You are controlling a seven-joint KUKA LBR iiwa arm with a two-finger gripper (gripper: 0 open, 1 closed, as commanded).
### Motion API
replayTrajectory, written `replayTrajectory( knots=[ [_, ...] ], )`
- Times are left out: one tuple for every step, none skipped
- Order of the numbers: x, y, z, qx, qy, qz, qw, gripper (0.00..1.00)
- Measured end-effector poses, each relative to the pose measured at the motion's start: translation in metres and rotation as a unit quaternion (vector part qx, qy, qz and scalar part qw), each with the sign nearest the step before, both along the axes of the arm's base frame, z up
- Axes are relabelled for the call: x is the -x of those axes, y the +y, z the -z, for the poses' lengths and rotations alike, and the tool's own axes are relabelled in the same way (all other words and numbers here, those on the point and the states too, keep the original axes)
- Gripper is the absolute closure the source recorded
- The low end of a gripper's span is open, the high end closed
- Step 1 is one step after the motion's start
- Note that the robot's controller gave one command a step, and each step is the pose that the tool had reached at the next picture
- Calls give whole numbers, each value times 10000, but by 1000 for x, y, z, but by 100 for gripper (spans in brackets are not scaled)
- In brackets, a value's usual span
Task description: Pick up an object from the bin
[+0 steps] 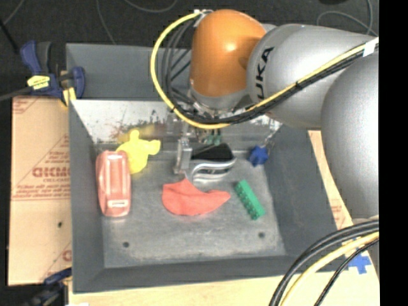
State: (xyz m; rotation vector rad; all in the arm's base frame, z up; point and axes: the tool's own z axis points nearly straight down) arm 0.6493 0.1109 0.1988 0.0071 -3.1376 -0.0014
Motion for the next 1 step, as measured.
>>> replayTrajectory(
  knots=[
    [-1, -1, -6, -5, -42, 10, 10000, 0]
  ],
)
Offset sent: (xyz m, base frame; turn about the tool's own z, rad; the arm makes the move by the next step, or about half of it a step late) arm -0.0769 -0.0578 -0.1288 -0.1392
